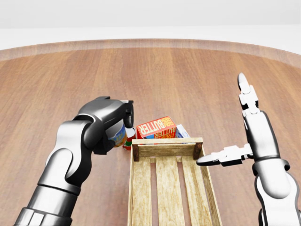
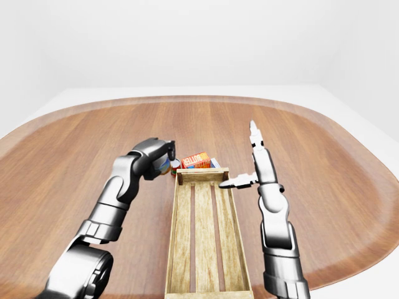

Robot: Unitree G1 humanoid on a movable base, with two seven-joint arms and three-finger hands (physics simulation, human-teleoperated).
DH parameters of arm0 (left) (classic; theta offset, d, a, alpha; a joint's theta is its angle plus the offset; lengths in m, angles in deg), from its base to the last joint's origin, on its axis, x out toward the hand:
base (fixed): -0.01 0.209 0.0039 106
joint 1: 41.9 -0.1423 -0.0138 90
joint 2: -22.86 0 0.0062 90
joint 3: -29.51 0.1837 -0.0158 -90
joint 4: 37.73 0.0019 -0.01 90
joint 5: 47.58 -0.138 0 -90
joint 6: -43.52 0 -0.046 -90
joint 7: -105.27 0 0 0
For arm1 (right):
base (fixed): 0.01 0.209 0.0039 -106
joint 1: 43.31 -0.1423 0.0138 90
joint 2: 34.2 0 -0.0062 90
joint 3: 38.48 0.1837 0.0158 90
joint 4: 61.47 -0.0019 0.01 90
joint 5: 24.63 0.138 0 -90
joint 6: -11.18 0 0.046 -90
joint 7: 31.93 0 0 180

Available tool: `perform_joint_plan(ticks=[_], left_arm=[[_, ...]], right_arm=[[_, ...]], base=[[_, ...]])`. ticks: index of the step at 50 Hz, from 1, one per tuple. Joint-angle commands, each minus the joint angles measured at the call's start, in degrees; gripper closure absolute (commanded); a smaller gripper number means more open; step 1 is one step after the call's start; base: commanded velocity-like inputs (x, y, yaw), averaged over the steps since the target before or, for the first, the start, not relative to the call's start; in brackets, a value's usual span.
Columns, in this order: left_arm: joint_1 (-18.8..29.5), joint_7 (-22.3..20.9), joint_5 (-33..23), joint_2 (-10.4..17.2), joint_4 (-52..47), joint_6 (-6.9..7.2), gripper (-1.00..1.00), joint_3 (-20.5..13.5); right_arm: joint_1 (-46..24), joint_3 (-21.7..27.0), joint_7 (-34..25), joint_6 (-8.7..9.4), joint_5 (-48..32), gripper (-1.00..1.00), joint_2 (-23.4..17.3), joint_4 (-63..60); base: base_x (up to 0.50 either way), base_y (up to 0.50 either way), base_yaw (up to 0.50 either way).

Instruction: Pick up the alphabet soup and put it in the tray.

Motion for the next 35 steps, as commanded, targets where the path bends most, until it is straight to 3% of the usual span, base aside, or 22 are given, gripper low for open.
perform_joint_plan(ticks=[1, 18, 35], left_arm=[[3.84, -2.23, 4.30, -2.89, -2.91, 0.00, 1.00, 0.37], [8.72, 2.94, 7.11, -6.76, 6.20, 0.00, 1.00, 2.23], [7.74, 7.52, 8.68, -10.88, 11.72, 0.00, 1.00, 4.31]], right_arm=[[0.07, -0.08, 0.08, 0.00, -0.21, -1.00, -0.03, 0.20], [0.58, 0.05, -0.36, 0.00, -0.43, -0.99, 0.16, -1.89], [0.72, 0.42, -0.37, 0.00, -0.16, -0.99, 0.06, -1.64]], base=[[0.00, 0.00, 0.00], [0.00, 0.00, 0.00], [0.00, 0.00, 0.00]])
